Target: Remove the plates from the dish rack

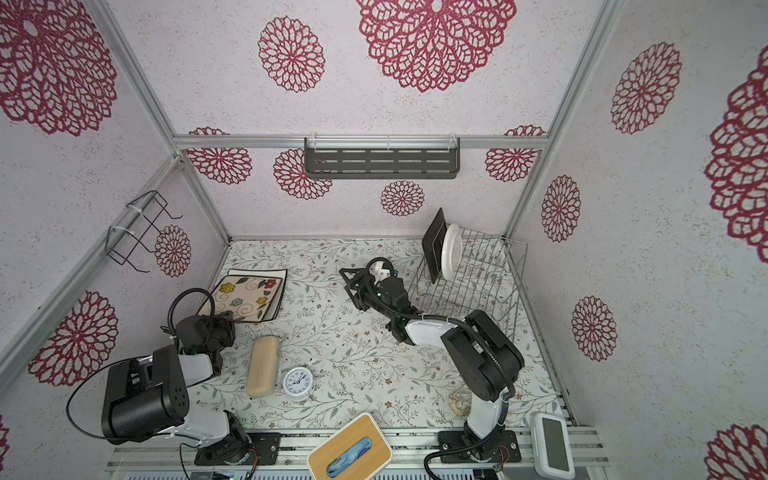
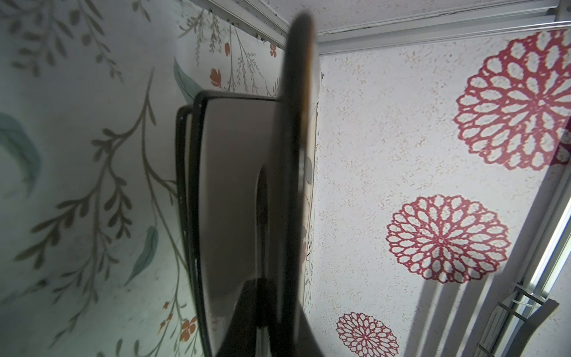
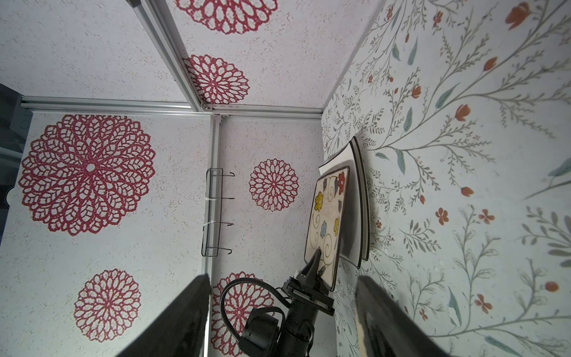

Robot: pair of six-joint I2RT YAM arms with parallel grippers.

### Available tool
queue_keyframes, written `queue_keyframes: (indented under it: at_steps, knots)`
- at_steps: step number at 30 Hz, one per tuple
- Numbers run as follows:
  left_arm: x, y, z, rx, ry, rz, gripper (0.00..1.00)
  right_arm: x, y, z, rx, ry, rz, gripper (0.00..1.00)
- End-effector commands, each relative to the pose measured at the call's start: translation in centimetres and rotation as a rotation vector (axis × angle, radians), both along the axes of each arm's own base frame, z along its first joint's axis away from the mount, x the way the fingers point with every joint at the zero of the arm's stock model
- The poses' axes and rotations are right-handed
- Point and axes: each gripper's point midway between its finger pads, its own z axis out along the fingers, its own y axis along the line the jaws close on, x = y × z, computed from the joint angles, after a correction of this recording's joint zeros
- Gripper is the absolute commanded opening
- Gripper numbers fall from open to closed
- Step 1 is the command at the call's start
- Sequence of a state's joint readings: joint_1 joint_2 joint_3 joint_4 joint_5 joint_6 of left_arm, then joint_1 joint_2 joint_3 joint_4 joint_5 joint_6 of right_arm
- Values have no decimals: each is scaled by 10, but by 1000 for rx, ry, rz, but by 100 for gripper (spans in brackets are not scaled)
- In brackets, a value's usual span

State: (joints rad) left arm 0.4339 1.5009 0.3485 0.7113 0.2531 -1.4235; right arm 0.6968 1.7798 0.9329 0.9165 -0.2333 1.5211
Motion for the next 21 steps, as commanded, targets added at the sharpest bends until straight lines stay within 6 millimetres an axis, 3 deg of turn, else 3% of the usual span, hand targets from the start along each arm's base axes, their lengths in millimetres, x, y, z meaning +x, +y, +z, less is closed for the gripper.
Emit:
queue_keyframes:
  at_steps: [1,21]
  knots:
    - [26,8,74,105,-246,-28,0,-2,7,27,64,-55,27,76]
    - [27,7,63,85,-209,-38,0,-5,7,26,74,-50,35,76]
